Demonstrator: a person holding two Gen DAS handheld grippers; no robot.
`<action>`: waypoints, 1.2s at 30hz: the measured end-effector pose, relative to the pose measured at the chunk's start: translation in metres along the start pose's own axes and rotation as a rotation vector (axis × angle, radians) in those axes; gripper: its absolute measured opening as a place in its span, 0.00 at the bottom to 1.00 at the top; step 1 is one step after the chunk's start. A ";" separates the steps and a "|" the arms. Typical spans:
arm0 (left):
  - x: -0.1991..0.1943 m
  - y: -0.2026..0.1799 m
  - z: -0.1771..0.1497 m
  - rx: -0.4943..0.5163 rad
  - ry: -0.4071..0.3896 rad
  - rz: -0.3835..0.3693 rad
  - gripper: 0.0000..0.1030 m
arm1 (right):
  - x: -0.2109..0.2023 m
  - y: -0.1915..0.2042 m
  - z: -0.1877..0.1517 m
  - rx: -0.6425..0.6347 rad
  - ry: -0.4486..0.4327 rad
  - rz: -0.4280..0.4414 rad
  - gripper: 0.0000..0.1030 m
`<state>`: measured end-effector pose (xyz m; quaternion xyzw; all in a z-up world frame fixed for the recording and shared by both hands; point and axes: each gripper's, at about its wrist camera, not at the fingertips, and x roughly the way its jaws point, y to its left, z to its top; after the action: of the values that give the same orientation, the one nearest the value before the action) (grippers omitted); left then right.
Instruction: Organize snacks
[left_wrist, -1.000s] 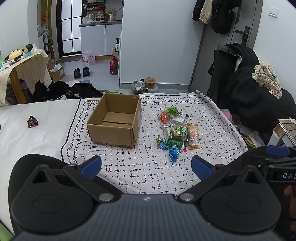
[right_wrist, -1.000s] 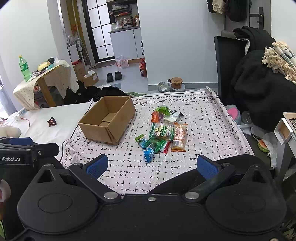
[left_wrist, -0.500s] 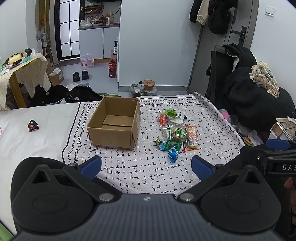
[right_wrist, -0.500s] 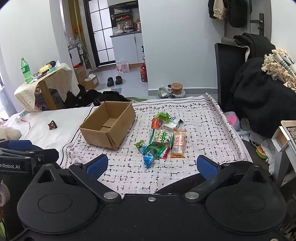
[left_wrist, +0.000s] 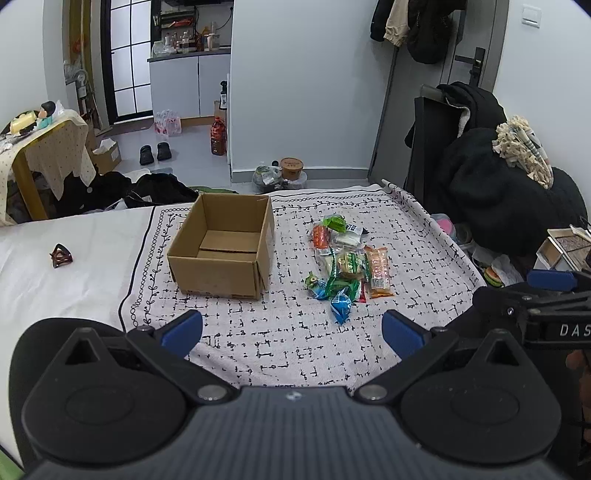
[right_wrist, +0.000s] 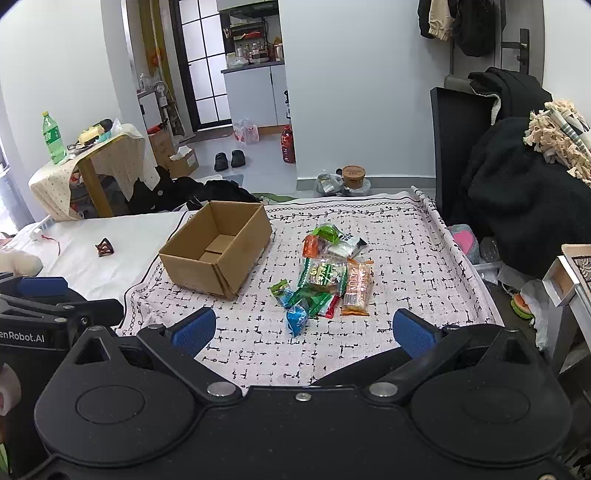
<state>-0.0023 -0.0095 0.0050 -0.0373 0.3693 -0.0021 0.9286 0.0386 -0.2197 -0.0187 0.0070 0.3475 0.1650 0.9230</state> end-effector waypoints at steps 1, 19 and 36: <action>0.002 0.000 0.001 -0.002 0.002 -0.003 1.00 | 0.002 -0.001 0.000 0.002 0.003 -0.001 1.00; 0.055 -0.003 0.039 -0.032 0.024 -0.024 1.00 | 0.049 -0.036 0.021 0.075 0.047 -0.013 1.00; 0.152 -0.015 0.045 -0.100 0.152 -0.056 0.91 | 0.134 -0.085 0.017 0.202 0.126 0.013 0.84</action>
<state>0.1391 -0.0260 -0.0656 -0.0935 0.4370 -0.0124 0.8945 0.1695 -0.2571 -0.1022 0.0919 0.4196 0.1349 0.8929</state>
